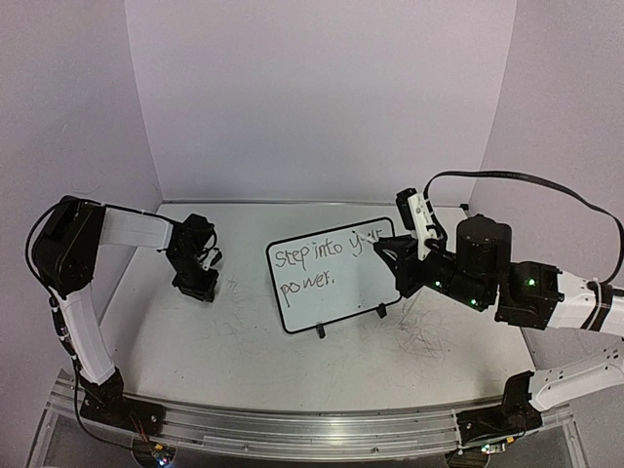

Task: Write a sentence on the whiteboard
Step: Pick up the pen cap from the center of the board, then insert the whiteboard marker without the cap into the pen cap.

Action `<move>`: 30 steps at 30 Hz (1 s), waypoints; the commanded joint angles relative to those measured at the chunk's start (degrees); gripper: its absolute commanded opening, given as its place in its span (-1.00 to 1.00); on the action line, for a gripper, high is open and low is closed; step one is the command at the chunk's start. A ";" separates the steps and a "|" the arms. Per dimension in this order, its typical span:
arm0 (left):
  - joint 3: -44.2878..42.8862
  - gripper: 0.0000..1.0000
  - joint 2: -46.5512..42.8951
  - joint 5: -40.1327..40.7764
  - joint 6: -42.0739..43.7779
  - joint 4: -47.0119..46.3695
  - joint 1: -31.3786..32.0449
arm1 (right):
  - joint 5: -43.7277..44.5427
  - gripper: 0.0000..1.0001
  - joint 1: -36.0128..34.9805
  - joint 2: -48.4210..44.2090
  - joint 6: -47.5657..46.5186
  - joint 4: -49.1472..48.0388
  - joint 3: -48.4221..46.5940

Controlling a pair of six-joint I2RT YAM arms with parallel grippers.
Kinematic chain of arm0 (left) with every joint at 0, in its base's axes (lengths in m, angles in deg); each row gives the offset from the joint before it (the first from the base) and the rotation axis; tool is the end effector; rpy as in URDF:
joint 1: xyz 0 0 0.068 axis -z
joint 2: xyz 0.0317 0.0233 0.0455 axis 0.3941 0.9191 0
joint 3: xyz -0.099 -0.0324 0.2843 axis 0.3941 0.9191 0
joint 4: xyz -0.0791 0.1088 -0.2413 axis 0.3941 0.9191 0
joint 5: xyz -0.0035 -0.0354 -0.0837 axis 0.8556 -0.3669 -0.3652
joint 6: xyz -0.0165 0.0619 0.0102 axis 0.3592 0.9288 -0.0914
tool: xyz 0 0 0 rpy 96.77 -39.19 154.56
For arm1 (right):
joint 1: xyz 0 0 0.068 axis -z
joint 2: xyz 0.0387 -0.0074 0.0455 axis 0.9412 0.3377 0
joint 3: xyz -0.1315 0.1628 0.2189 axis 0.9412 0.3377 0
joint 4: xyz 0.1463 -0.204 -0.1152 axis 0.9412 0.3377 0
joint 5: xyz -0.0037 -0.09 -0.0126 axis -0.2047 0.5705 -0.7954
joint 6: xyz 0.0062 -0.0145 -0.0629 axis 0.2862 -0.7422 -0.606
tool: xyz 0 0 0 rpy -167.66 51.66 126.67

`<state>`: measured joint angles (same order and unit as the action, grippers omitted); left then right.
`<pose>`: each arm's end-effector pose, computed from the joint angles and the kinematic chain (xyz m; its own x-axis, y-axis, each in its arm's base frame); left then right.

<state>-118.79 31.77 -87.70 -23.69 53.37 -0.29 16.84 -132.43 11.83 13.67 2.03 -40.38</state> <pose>0.3346 -0.1446 0.1467 -0.9361 0.2859 -0.2050 0.3068 0.9486 -0.0779 0.1331 0.2228 0.3596 -0.1286 -0.1263 -0.9836 -0.7203 0.6937 0.0051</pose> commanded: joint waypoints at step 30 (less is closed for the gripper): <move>3.14 -1.00 -38.30 7.30 -1.83 3.31 15.95 | -27.93 -1.00 9.20 8.30 -4.38 8.49 -9.42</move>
<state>-113.77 3.42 -82.76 -26.72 55.24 5.65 0.01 -123.96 17.63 13.66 5.18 -43.59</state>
